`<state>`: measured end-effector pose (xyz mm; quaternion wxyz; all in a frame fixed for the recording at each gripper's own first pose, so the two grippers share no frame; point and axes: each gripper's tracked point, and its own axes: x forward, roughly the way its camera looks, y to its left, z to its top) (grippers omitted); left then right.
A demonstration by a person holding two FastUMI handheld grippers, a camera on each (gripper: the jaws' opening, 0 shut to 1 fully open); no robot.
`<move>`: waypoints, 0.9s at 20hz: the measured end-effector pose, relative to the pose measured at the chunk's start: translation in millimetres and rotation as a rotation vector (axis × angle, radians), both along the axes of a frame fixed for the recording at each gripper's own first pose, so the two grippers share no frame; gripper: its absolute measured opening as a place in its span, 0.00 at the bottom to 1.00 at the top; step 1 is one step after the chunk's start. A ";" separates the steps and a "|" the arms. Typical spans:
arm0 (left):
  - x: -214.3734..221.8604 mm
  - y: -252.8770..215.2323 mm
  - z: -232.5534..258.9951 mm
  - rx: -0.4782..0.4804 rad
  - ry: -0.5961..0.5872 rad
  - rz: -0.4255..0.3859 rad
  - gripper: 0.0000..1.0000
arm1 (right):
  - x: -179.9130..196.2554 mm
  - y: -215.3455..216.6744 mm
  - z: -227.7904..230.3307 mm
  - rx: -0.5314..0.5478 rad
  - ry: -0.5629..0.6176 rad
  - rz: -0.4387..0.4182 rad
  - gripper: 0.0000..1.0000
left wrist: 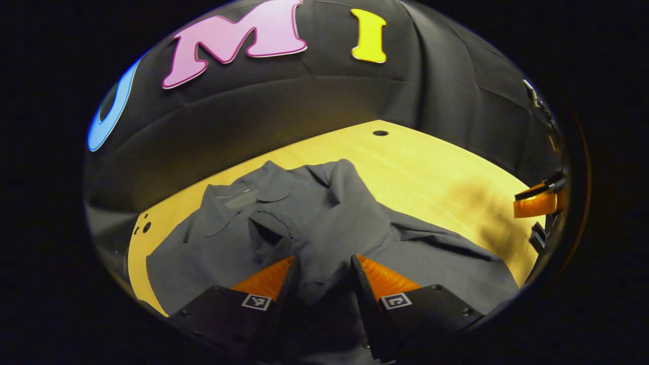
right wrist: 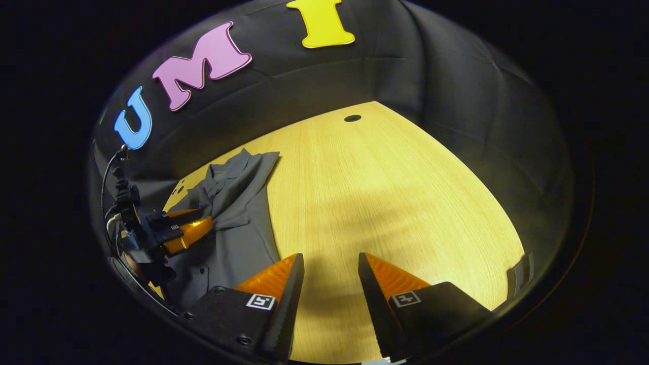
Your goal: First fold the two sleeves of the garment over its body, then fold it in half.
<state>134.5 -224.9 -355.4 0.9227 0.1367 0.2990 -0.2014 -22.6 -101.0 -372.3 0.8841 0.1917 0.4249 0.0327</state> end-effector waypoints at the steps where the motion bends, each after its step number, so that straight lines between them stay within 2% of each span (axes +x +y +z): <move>1: -5.2 -4.5 1.8 -0.012 0.005 -0.014 0.69 | -1.3 2.4 1.7 0.004 -0.001 0.001 0.68; 2: -10.4 -8.6 5.8 -0.025 0.008 -0.025 0.79 | -2.5 4.9 1.9 0.007 -0.002 0.002 0.68; 3: -15.8 -11.6 10.4 -0.041 0.012 -0.035 0.84 | -5.2 7.2 3.4 0.008 -0.001 0.003 0.60; 4: -23.0 -15.6 14.3 -0.062 0.022 -0.048 0.89 | -8.4 10.4 4.1 0.010 0.000 0.004 0.73; 5: -29.9 -17.9 19.3 -0.083 0.028 -0.059 0.91 | -9.4 13.4 5.0 0.011 0.000 0.004 0.74; 6: -38.3 -19.5 27.1 -0.106 0.031 -0.067 0.93 | -12.8 16.3 6.0 0.013 0.001 0.005 0.62; 7: -45.7 -20.5 34.5 -0.128 0.032 -0.075 0.93 | -16.5 19.2 8.2 0.015 -0.001 0.007 0.76; 9: -62.8 -17.7 46.9 -0.159 0.042 -0.087 0.94 | -22.5 27.6 12.5 0.020 -0.003 0.014 0.82; 12: -87.9 -2.3 68.3 -0.191 0.042 -0.077 0.95 | -34.2 41.3 19.4 0.031 -0.008 0.027 0.84; 13: -96.0 5.5 74.3 -0.200 0.041 -0.068 0.95 | -39.1 46.2 20.9 0.036 -0.008 0.030 0.90; 16: -118.6 39.8 93.3 -0.214 0.031 -0.008 0.96 | -56.0 54.1 22.6 0.043 -0.001 0.045 0.91; 18: -131.1 66.2 105.4 -0.219 0.011 0.042 0.96 | -68.3 59.2 23.4 0.044 0.000 0.056 0.96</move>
